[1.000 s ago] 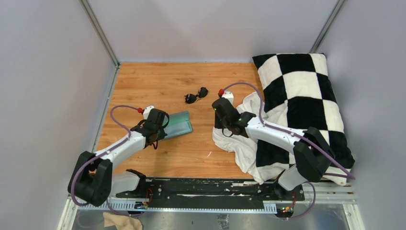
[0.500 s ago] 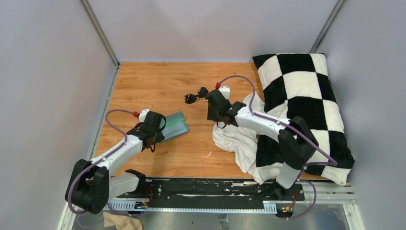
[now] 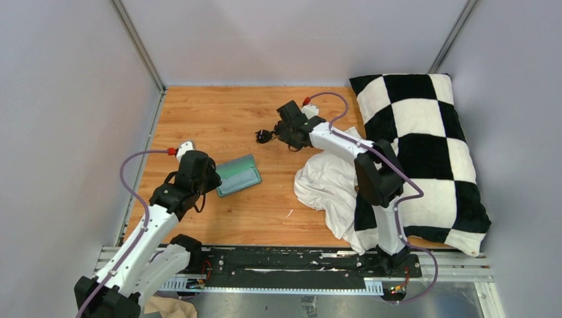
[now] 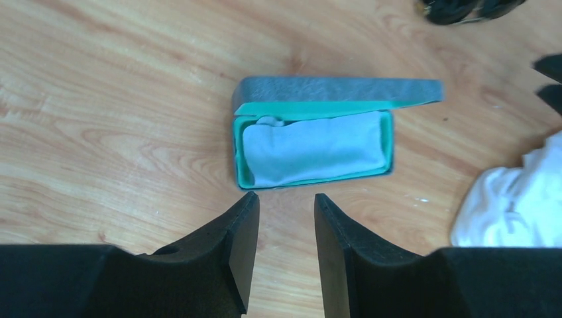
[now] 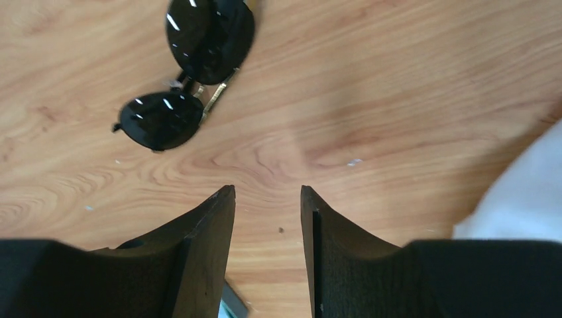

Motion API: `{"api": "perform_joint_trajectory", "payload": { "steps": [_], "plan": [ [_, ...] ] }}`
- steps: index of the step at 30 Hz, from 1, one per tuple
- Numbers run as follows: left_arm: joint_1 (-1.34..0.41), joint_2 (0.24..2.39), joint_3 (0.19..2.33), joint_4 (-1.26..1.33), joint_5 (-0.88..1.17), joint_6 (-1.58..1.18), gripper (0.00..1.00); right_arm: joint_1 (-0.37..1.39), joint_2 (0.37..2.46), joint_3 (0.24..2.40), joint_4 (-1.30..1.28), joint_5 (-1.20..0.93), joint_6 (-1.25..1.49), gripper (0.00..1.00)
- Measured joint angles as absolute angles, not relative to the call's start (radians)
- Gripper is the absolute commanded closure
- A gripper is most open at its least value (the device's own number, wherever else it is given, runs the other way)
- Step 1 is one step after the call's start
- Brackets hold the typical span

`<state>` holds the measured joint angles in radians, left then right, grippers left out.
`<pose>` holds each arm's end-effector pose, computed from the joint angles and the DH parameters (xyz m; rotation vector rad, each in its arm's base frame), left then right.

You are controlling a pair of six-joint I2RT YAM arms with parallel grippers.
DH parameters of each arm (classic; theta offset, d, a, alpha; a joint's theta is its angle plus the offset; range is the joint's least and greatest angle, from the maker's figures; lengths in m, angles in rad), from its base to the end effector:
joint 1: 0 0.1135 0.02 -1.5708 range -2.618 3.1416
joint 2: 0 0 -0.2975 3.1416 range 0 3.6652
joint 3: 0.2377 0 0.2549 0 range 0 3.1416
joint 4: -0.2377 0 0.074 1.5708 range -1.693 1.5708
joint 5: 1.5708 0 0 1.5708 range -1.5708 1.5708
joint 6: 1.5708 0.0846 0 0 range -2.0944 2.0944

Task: Organize the sunglasses
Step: Move the sunglasses to the center of the board.

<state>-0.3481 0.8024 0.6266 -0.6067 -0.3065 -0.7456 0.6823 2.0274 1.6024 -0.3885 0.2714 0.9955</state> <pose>0.1754 -0.0365 0.2341 -0.6019 2.2363 -0.1949 0.4089 0.3030 0.2201 0.5027 2.3485 0.4909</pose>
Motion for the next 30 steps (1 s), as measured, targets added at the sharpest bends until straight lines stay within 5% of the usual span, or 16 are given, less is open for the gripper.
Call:
{"api": "perform_joint_trajectory", "payload": {
  "steps": [12,30],
  "plan": [
    [-0.348,0.749,0.709,-0.683,-0.272,-0.667,0.56,0.682,2.327,2.053,-0.532,0.281,1.135,0.54],
    [-0.348,0.738,0.664,-0.683,-0.269,-0.654,0.56,0.682,2.487,2.225,-0.624,0.316,1.216,0.57]
  ]
}}
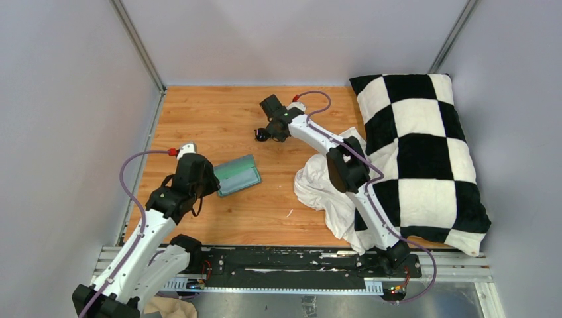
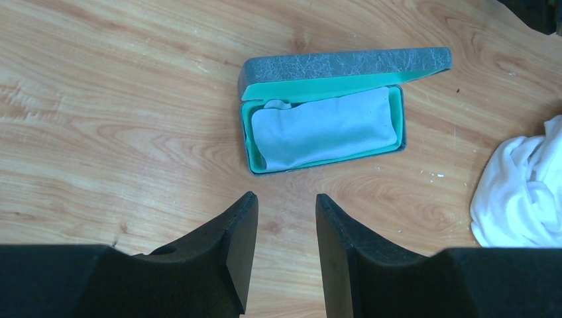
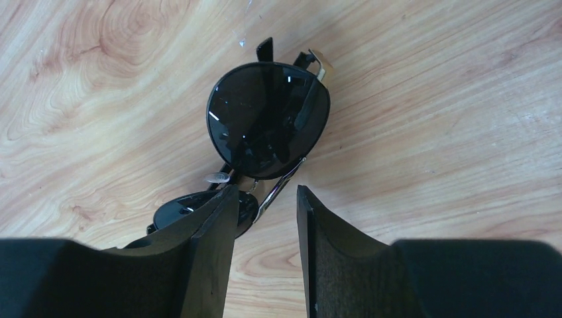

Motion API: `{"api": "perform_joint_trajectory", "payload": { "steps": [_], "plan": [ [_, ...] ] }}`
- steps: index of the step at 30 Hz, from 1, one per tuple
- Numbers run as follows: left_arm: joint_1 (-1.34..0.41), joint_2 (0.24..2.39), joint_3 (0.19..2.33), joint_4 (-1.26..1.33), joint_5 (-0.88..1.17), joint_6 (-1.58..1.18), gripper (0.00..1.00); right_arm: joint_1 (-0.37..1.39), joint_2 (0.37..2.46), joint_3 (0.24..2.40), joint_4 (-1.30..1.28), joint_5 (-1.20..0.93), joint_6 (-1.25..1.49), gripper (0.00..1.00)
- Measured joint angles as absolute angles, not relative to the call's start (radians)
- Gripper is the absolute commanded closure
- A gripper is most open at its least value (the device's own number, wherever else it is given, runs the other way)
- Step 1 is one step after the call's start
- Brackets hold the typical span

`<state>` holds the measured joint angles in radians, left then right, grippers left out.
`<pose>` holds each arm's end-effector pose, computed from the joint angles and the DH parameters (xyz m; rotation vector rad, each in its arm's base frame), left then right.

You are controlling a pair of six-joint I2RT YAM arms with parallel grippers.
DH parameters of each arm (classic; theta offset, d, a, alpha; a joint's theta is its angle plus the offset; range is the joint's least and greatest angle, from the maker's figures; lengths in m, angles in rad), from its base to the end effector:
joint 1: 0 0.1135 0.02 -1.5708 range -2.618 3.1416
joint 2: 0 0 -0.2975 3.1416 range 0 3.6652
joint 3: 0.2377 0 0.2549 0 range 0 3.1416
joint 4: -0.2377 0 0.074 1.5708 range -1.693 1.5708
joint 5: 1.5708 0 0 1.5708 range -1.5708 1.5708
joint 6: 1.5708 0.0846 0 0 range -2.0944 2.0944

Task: Organize the sunglasses
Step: Move the sunglasses to the center of the board.

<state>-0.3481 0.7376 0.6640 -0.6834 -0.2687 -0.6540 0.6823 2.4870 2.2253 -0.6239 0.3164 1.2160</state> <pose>0.1622 -0.0350 0.2484 -0.4826 2.2517 -0.2034 0.4889 0.3633 0.1690 0.7812 2.3285 0.4831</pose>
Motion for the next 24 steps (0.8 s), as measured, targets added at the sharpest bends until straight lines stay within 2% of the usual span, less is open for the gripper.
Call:
{"api": "perform_joint_trajectory", "payload": {
  "steps": [24],
  "plan": [
    [-0.348,0.748,0.639,-0.665,-0.252,-0.654,0.56,0.682,2.537,2.286,-0.646,0.369,1.224,0.65]
  ]
}}
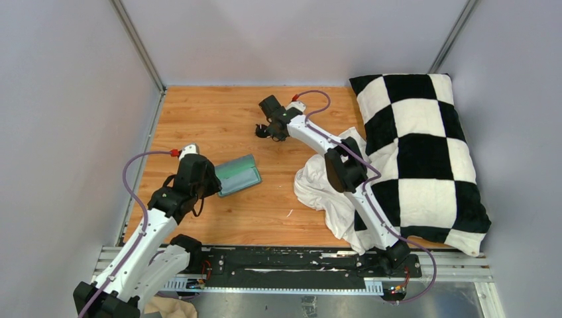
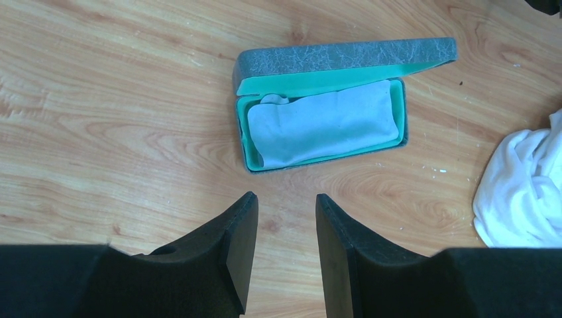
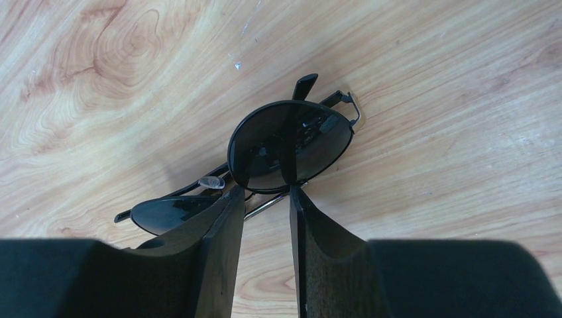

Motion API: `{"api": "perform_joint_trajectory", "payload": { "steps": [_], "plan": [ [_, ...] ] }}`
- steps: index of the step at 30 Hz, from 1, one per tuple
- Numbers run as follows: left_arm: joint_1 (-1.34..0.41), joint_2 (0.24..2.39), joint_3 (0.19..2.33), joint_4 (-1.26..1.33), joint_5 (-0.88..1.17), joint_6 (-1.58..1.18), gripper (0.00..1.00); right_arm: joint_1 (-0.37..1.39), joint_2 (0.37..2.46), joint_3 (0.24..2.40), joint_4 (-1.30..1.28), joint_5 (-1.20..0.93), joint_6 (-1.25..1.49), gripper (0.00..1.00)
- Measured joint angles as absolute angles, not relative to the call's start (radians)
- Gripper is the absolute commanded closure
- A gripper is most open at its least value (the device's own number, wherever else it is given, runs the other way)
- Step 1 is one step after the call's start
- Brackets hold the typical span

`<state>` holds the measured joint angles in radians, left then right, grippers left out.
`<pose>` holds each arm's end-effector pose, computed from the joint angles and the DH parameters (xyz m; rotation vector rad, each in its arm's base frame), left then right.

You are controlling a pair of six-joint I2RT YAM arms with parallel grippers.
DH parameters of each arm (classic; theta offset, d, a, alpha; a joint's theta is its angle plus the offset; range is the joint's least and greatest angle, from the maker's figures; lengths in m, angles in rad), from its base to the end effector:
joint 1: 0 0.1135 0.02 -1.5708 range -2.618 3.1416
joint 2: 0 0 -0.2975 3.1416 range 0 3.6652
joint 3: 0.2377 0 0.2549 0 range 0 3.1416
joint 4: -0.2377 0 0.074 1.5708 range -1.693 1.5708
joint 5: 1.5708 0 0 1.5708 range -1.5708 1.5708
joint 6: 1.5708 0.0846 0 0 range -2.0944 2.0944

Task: Organize the sunglasses
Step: Move the sunglasses to the center of the board.

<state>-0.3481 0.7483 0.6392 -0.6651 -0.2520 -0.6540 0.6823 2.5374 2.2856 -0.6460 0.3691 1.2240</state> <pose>0.1635 -0.0369 0.2396 -0.4758 2.2747 -0.2112 0.4966 0.3641 0.1594 0.8023 2.2969 0.4299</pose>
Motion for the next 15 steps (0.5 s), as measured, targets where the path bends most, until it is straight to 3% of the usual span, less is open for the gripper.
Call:
{"api": "perform_joint_trajectory", "payload": {
  "steps": [6,15],
  "plan": [
    [-0.348,0.751,0.639,-0.652,-0.243,-0.654,0.56,0.673,2.513,2.246,-0.63,0.356,1.111,0.66],
    [-0.348,0.759,0.639,-0.651,-0.228,-0.654,0.56,0.638,2.344,1.988,-0.599,0.263,0.838,0.65]
  ]
}}
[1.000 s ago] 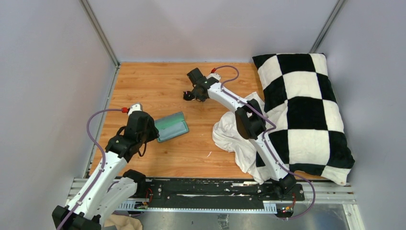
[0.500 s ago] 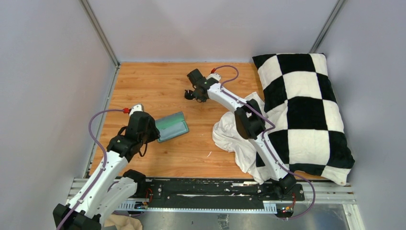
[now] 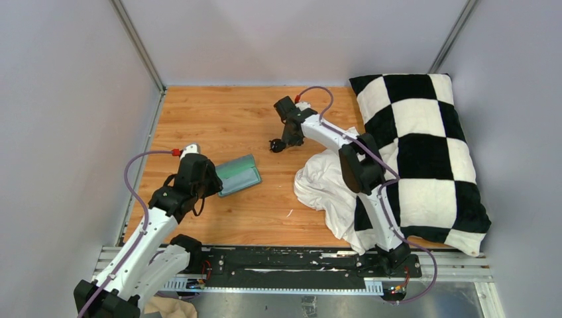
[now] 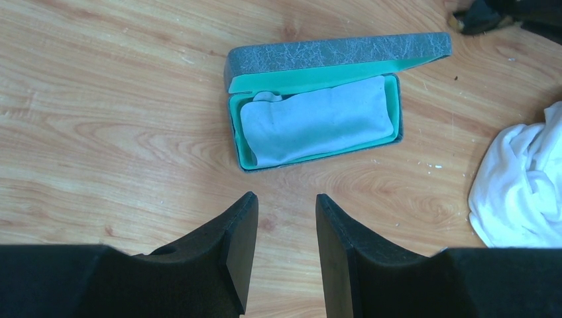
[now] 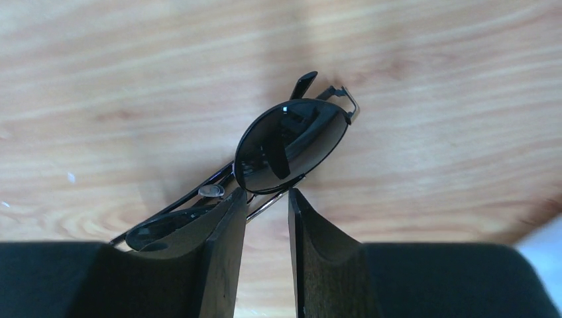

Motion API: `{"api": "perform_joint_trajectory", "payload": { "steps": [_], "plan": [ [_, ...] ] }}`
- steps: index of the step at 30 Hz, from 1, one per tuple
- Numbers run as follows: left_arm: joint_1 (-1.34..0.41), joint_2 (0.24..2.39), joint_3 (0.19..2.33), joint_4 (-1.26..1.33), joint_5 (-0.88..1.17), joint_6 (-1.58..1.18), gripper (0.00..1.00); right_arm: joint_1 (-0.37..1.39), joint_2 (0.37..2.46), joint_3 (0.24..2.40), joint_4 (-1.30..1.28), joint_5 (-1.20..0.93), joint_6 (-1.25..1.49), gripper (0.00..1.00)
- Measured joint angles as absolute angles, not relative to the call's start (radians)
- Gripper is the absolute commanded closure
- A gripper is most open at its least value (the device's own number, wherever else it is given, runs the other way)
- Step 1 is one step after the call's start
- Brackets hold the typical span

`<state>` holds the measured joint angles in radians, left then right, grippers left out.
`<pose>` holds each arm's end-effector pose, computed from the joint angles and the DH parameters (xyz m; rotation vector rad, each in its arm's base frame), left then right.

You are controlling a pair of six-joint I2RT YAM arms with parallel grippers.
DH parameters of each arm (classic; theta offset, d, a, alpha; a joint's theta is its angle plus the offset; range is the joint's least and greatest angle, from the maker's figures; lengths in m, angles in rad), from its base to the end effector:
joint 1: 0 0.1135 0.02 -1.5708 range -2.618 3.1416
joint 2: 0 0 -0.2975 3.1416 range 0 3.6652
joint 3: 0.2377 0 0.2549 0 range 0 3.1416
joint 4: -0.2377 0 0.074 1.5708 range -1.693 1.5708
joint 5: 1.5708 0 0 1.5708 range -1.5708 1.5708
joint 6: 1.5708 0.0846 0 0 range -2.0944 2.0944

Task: Organize the sunglasses
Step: Move the sunglasses to the center of the board.

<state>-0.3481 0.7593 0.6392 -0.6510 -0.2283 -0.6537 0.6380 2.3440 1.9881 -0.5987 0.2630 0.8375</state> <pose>0.1659 -0.0398 0.2392 -0.4655 2.2820 -0.2382 0.4717 0.3223 0.1693 0.3536 2.4766 0.2904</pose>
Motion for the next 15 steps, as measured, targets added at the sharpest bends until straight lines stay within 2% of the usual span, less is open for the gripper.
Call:
{"api": "perform_joint_trajectory", "payload": {
  "steps": [8,15],
  "plan": [
    [-0.348,0.763,0.639,-0.651,-0.216,-0.654,0.56,0.579,2.197,1.803,-0.635,0.206,0.639,0.63],
    [-0.348,0.763,0.639,-0.651,-0.204,-0.655,0.56,0.57,2.116,1.761,-0.642,0.209,0.673,0.64]
  ]
}}
